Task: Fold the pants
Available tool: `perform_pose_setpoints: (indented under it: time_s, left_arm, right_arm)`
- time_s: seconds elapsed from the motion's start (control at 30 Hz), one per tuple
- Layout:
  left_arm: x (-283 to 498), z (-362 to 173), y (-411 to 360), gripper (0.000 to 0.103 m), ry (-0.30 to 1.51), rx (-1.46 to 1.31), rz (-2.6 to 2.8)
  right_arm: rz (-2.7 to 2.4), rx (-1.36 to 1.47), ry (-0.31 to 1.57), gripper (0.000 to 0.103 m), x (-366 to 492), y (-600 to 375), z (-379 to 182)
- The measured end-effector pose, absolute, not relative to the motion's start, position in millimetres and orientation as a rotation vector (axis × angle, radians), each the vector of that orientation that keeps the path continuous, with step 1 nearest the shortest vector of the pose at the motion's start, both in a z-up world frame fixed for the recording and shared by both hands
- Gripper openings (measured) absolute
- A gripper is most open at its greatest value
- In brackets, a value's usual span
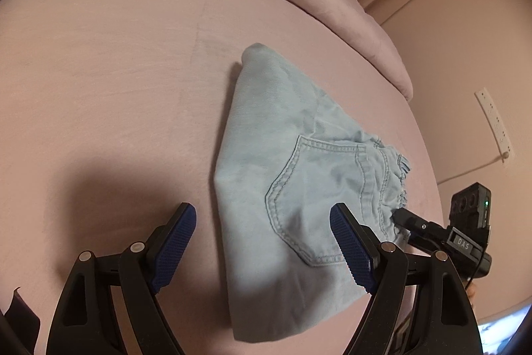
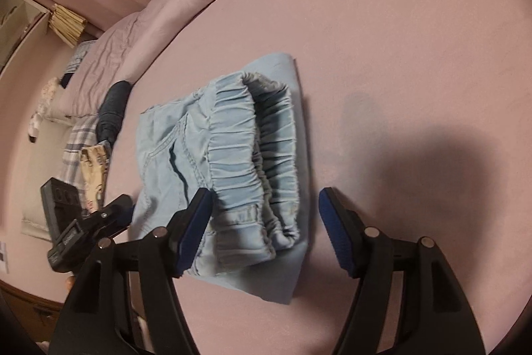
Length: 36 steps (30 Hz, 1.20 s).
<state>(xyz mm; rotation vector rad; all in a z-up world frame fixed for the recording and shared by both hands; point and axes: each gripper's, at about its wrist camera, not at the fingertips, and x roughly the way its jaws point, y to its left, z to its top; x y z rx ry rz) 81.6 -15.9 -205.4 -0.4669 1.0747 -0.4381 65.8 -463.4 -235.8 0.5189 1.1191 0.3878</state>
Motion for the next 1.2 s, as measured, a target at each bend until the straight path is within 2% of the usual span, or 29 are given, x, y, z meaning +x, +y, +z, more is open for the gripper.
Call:
perform_pose_setpoints:
  time_s: [0.57, 0.63, 0.7, 0.8, 1.03, 1.2]
  left_arm:
    - [95.1, -209.2, -22.1, 0.082, 1.079, -0.419, -0.452]
    - [95.5, -209.4, -24.0, 0.074, 1.078, -0.403, -0.454]
    - [95.2, -209.9, -27.7, 0.061, 1.082, -0.373, -0.45]
    - [93.4, -210.3, -31.7, 0.051, 1.08, -0.328, -0.428]
    - [84.0, -206.7, -42.7, 0.038, 1.045, -0.236, -0.373]
    - [77.3, -200.2, -39.3, 0.024, 1.014, -0.25, -0.378]
  right_arm:
    - [0.504, 0.391, 1.144, 0.071, 89.7, -438.2, -242.9]
    - [0.513, 0.365, 1.132, 0.069, 89.4, -433.8, -243.0]
    - [0.519, 0.335, 1.119, 0.066, 88.2, -426.4, -242.8]
    - [0.53, 0.329, 1.102, 0.056, 87.1, -426.5, -242.6]
    - [0.512, 0.249, 1.031, 0.04, 77.9, -412.9, -234.6]
    - [0.478, 0.176, 0.988, 0.036, 69.4, -402.3, -222.6]
